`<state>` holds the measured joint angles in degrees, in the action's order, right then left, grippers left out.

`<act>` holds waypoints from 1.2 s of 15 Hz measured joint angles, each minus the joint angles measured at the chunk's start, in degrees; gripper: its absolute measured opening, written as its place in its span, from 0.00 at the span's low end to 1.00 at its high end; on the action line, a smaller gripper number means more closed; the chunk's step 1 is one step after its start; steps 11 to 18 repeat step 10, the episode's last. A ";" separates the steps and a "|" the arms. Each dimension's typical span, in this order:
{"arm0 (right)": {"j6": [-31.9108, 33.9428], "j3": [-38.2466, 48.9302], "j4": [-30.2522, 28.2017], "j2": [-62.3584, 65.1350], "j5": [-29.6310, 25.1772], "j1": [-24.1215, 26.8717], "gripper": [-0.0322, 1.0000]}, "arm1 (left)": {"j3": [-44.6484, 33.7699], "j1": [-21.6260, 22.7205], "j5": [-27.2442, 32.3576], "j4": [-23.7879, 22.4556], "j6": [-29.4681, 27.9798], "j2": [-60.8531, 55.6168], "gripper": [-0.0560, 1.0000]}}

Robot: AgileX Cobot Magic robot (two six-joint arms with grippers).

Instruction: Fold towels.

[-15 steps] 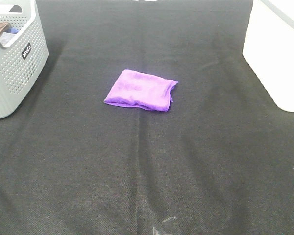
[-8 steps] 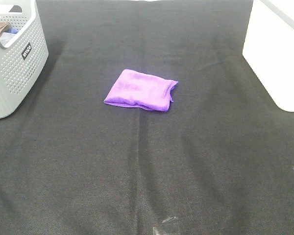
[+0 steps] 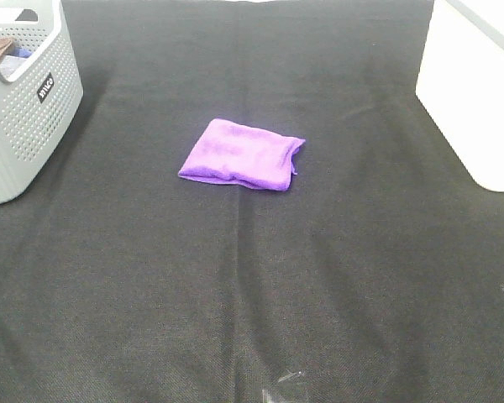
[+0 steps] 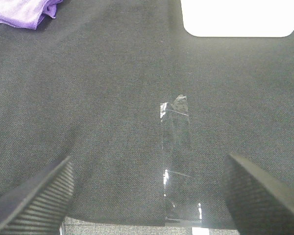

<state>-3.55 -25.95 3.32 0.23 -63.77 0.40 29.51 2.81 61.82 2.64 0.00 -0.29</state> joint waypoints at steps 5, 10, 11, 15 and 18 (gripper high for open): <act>0.17 0.00 0.00 0.00 0.06 0.00 0.82 | 0.00 0.00 0.00 0.00 0.00 0.00 0.77; 0.17 0.00 0.00 0.00 0.06 0.00 0.82 | 0.00 0.00 0.00 0.00 0.00 0.00 0.77; 0.17 0.00 0.00 0.00 0.06 0.00 0.82 | 0.00 0.00 0.00 0.00 0.00 0.00 0.77; 0.17 0.00 0.00 0.00 0.06 0.00 0.82 | 0.00 0.00 0.00 0.00 0.00 0.00 0.77; 0.17 0.00 0.00 0.00 0.06 0.00 0.82 | 0.00 0.00 0.00 0.00 0.00 0.00 0.77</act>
